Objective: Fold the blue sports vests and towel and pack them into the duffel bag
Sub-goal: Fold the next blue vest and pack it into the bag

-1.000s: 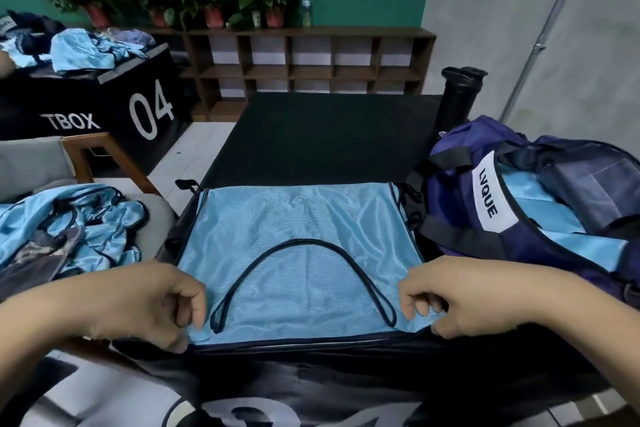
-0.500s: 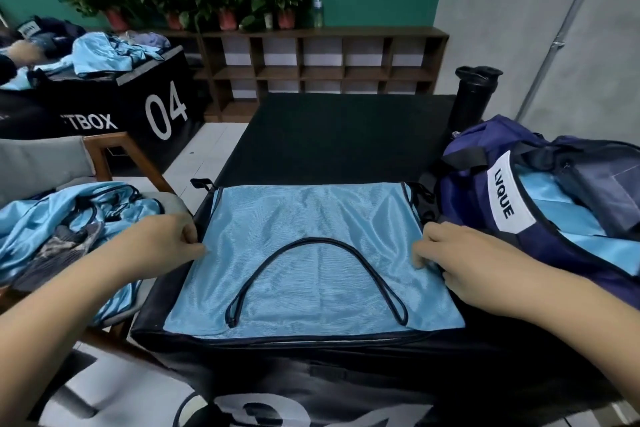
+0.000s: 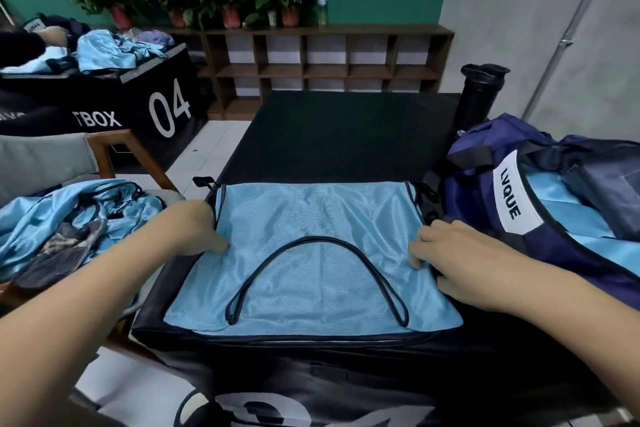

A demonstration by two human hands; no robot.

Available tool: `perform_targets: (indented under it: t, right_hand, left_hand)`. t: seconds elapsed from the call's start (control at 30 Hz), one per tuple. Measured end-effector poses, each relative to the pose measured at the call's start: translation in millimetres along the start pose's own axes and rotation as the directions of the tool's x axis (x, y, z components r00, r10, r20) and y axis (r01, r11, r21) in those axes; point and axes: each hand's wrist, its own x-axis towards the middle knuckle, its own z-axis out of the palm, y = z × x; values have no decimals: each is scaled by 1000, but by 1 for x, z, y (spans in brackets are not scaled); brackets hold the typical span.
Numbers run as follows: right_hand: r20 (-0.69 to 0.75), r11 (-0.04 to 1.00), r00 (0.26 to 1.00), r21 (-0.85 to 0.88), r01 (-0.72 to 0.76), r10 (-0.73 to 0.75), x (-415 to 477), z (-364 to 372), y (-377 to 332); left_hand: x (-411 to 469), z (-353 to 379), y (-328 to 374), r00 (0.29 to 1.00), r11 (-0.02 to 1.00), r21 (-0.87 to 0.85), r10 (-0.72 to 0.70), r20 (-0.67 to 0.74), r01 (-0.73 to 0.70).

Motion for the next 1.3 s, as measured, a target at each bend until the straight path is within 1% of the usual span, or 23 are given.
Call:
perform_targets:
  t: [0.13,0.3,0.4,0.53,0.6,0.7,0.77,0.83,0.97,1.03,1.17,1.23,1.3]
  right_hand:
    - [0,999,999,9,43,-43,4,-3,-2]
    - [-16,970,988,186,157,-156,8,-5,-26]
    - [-78,943,970,229,241,-229,15,-1,-52]
    - [-191,913,936,233,335,-294,24,11,-86]
    - [-209,897,925,250,365,-318,28,14,-100]
    - [-224,870,906,273,411,-358,31,10,-109]
    - [-232,861,910,309,404,-344,30,-1,-100]
    - [-229,878,927,317,359,-296,27,-10,-81]
    - [-140,942,971,250,225,-195,19,-13,-37]
    - [-96,953,983,246,178,-159,15,-11,-22]
    - [-92,960,988,238,145,-126,11,-4,-6]
    - [-101,971,987,190,143,-126,12,3,0]
    - [-110,978,987,161,134,-117,13,8,4]
  left_hand:
    - [15,-4,4,999,1000,19,-10,-50,11]
    - [51,-5,-2,990,999,-32,18,-143,-23]
    - [72,2,0,964,996,-86,15,-265,-39]
    - [99,11,13,902,992,-113,1,-433,-56]
    - [112,14,20,886,989,-135,-15,-464,-54]
    - [125,16,33,887,987,-159,-41,-460,-36]
    - [130,15,42,886,987,-156,-52,-460,-23]
    - [134,16,49,880,989,-148,-56,-472,-17]
    - [132,15,62,879,989,-139,-21,-476,-52]
    - [121,10,73,864,990,-96,40,-501,-102]
    - [87,3,100,789,973,5,191,-583,-232]
    - [63,1,114,782,947,1,265,-565,-321]
    - [37,3,127,781,906,-19,354,-515,-423]
